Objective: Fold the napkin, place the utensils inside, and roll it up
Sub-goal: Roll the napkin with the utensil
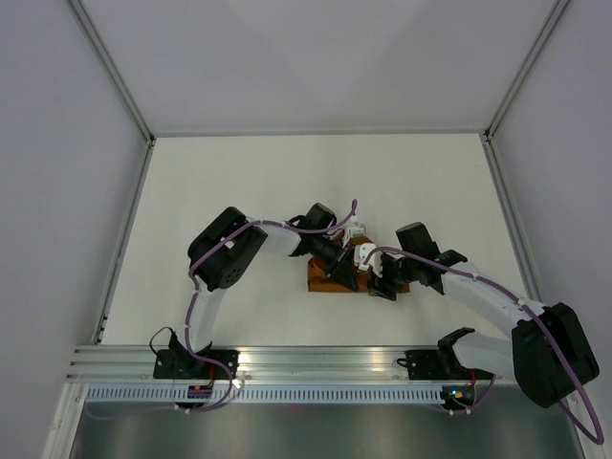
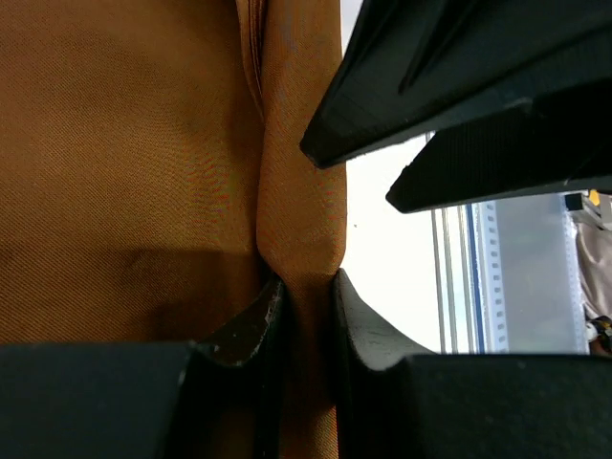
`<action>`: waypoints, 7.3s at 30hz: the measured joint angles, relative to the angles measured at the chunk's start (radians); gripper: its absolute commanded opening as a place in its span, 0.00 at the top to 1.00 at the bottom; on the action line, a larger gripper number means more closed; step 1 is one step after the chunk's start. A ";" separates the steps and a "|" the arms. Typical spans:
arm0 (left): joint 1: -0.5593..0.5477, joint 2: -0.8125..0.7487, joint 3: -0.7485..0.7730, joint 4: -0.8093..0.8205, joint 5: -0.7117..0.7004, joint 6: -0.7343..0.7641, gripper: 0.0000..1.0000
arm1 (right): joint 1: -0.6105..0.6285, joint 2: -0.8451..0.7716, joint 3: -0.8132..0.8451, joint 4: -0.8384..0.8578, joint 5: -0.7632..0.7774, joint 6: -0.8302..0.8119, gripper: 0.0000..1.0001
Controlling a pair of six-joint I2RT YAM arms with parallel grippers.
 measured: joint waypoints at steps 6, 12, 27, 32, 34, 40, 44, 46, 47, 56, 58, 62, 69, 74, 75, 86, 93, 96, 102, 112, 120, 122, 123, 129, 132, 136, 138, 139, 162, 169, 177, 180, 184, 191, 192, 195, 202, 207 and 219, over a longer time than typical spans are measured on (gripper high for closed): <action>0.002 0.016 0.024 -0.032 0.016 -0.009 0.98 | 0.055 -0.033 -0.045 0.094 0.061 0.014 0.36; 0.006 0.027 0.034 -0.042 0.031 -0.027 0.98 | 0.126 -0.035 -0.103 0.168 0.129 0.024 0.36; 0.009 0.043 0.051 -0.099 0.065 -0.032 0.96 | 0.265 0.002 -0.172 0.357 0.298 0.032 0.42; 0.012 0.047 0.051 -0.116 0.079 -0.032 0.91 | 0.282 0.017 -0.183 0.405 0.325 0.034 0.57; 0.013 0.050 0.056 -0.124 0.084 -0.032 0.81 | 0.286 0.023 -0.185 0.407 0.325 0.039 0.65; 0.020 0.051 0.059 -0.137 0.080 -0.032 0.64 | 0.292 0.035 -0.185 0.410 0.319 0.040 0.79; 0.020 0.035 0.059 -0.152 0.064 -0.032 0.59 | 0.291 0.043 -0.173 0.394 0.314 0.040 0.84; 0.022 0.024 0.059 -0.165 0.044 -0.032 0.58 | 0.291 0.053 -0.159 0.379 0.312 0.039 0.85; 0.022 0.020 0.058 -0.170 0.037 -0.032 0.58 | 0.290 0.059 -0.153 0.372 0.310 0.039 0.85; 0.072 -0.053 0.046 -0.201 -0.100 -0.032 0.57 | 0.270 0.111 -0.089 0.298 0.264 0.028 0.86; 0.092 -0.076 0.034 -0.191 -0.132 -0.032 0.57 | 0.258 0.128 -0.068 0.272 0.245 0.023 0.86; 0.131 -0.150 -0.016 -0.161 -0.210 -0.034 0.57 | 0.212 0.188 -0.001 0.194 0.181 0.005 0.86; 0.152 -0.321 -0.145 -0.020 -0.377 -0.062 0.57 | 0.102 0.384 0.211 -0.037 0.021 -0.066 0.86; 0.150 -0.463 -0.294 0.110 -0.488 -0.078 0.57 | 0.041 0.543 0.380 -0.228 -0.072 -0.127 0.86; 0.150 -0.494 -0.330 0.144 -0.512 -0.082 0.57 | 0.033 0.566 0.404 -0.257 -0.086 -0.136 0.86; -0.033 -0.708 -0.553 0.356 -0.775 -0.043 0.56 | -0.040 0.831 0.664 -0.586 -0.226 -0.222 0.85; -0.264 -0.653 -0.533 0.356 -0.959 0.111 0.50 | -0.050 0.916 0.739 -0.703 -0.257 -0.235 0.85; -0.313 -0.576 -0.501 0.351 -1.019 0.173 0.40 | -0.051 0.935 0.752 -0.731 -0.262 -0.234 0.85; -0.349 -0.467 -0.457 0.343 -1.073 0.268 0.35 | -0.055 0.960 0.768 -0.764 -0.269 -0.233 0.85; -0.360 -0.379 -0.406 0.338 -1.101 0.349 0.34 | -0.061 0.986 0.786 -0.791 -0.278 -0.215 0.85; -0.363 -0.341 -0.378 0.354 -1.094 0.360 0.57 | -0.062 0.999 0.799 -0.804 -0.278 -0.211 0.85; -0.370 -0.333 -0.370 0.345 -1.090 0.361 0.74 | -0.066 0.999 0.801 -0.806 -0.270 -0.210 0.85; -0.372 -0.329 -0.367 0.346 -1.089 0.363 0.78 | -0.069 0.999 0.801 -0.811 -0.265 -0.211 0.85; -0.370 -0.318 -0.338 0.311 -1.069 0.365 0.98 | -0.077 0.998 0.807 -0.826 -0.243 -0.219 0.80; -0.364 -0.312 -0.321 0.287 -1.048 0.365 0.98 | -0.080 0.998 0.807 -0.829 -0.239 -0.218 0.70; -0.349 -0.307 -0.309 0.275 -0.999 0.364 0.98 | -0.085 0.983 0.807 -0.832 -0.229 -0.201 0.56; -0.337 -0.305 -0.303 0.271 -0.970 0.364 0.98 | -0.088 0.967 0.807 -0.835 -0.221 -0.194 0.52; -0.329 -0.301 -0.299 0.272 -0.955 0.363 0.98 | -0.090 0.959 0.807 -0.834 -0.215 -0.192 0.51; -0.146 -0.182 -0.114 0.109 -0.533 0.251 0.98 | -0.276 0.684 0.755 -0.616 -0.223 -0.116 0.47; -0.083 -0.118 -0.033 0.037 -0.377 0.186 0.98 | -0.311 0.419 0.487 -0.409 -0.198 -0.067 0.45; -0.035 -0.040 0.068 -0.063 -0.236 0.122 0.98 | -0.218 0.087 0.104 -0.065 -0.060 -0.014 0.38; -0.022 -0.018 0.096 -0.094 -0.200 0.103 0.98 | -0.111 -0.006 -0.001 0.045 0.024 -0.001 0.37; -0.011 0.003 0.119 -0.129 -0.162 0.076 0.98 | 0.021 -0.049 -0.069 0.153 0.123 0.009 0.37; -0.005 0.010 0.132 -0.169 -0.143 0.054 0.98 | 0.145 -0.018 -0.104 0.273 0.249 0.022 0.36; -0.005 0.010 0.132 -0.172 -0.142 0.051 0.98 | 0.162 -0.004 -0.109 0.293 0.269 0.024 0.36; -0.005 0.011 0.133 -0.180 -0.136 0.047 0.96 | 0.193 0.031 -0.123 0.329 0.306 0.025 0.38; -0.005 0.015 0.133 -0.197 -0.119 0.040 0.74 | 0.212 0.070 -0.132 0.369 0.339 0.031 0.62; -0.002 0.014 0.133 -0.204 -0.114 0.037 0.61 | 0.216 0.084 -0.130 0.371 0.340 0.037 0.77; 0.023 -0.025 0.117 -0.226 -0.144 0.017 0.54 | 0.216 0.138 -0.055 0.289 0.326 0.041 0.91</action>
